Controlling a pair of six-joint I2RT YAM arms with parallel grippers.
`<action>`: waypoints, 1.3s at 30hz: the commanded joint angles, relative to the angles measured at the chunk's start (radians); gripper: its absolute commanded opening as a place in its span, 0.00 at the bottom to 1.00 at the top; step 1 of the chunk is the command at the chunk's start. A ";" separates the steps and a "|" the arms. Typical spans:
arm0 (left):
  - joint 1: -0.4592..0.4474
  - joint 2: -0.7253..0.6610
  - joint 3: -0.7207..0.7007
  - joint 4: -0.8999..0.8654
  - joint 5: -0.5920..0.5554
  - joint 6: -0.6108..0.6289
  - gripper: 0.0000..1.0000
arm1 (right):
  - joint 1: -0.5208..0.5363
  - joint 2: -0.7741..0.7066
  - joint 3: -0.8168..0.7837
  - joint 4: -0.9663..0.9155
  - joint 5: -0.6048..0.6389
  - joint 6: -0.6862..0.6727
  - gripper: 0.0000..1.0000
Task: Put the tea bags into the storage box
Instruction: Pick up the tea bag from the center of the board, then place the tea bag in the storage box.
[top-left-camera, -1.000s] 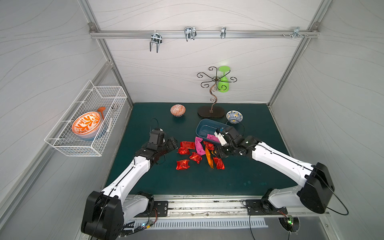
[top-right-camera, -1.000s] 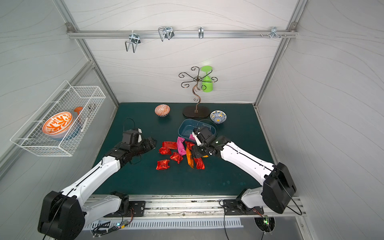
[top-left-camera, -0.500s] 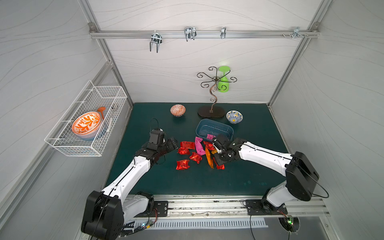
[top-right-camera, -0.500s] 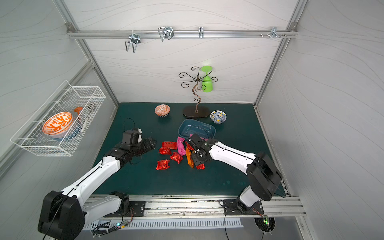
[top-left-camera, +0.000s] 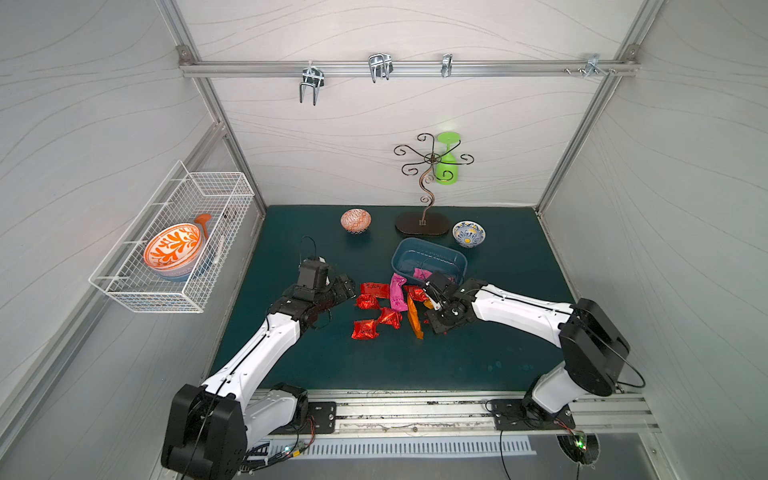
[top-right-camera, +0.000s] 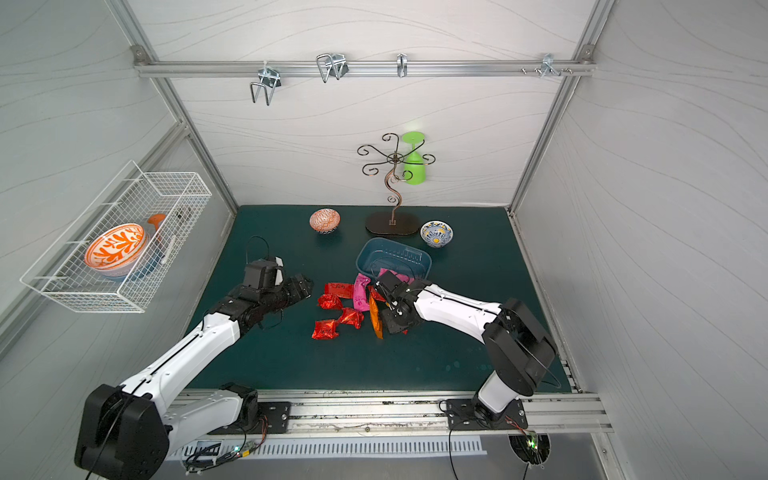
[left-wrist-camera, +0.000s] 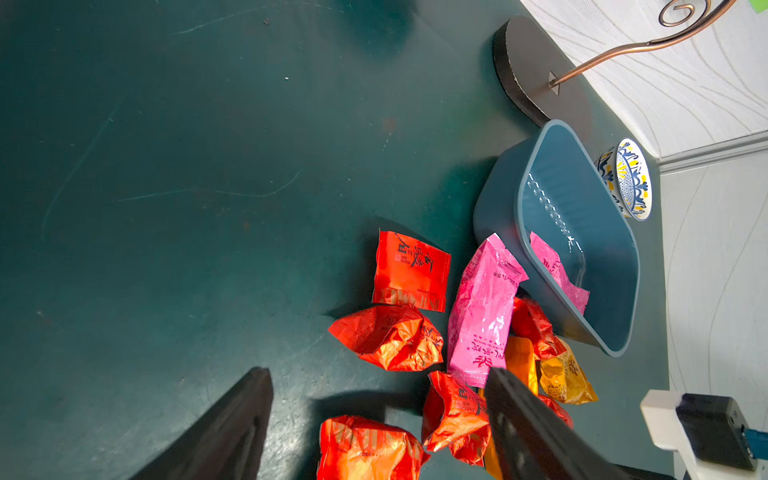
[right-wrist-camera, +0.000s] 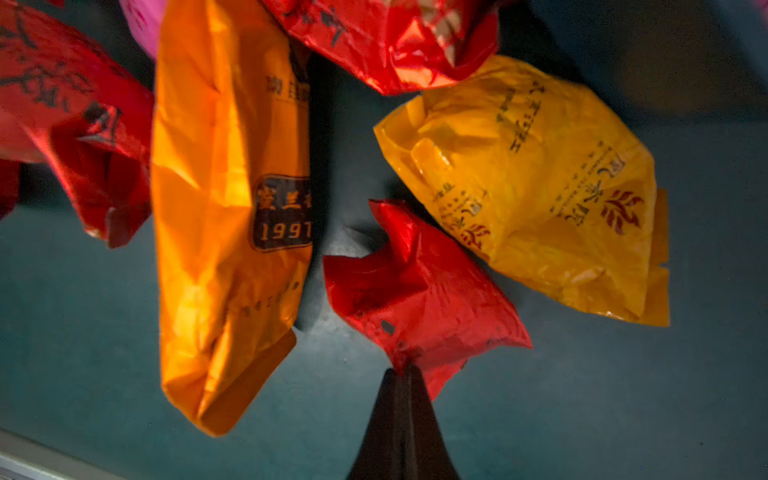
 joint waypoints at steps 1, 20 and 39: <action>-0.003 -0.019 0.016 0.008 -0.010 0.002 0.85 | 0.006 -0.034 0.011 -0.052 -0.016 0.007 0.00; -0.003 -0.026 0.016 0.017 0.003 -0.009 0.85 | -0.151 -0.235 0.158 -0.087 -0.133 -0.034 0.00; -0.003 -0.036 0.014 0.001 0.014 -0.013 0.85 | -0.379 0.217 0.389 0.046 -0.060 -0.173 0.00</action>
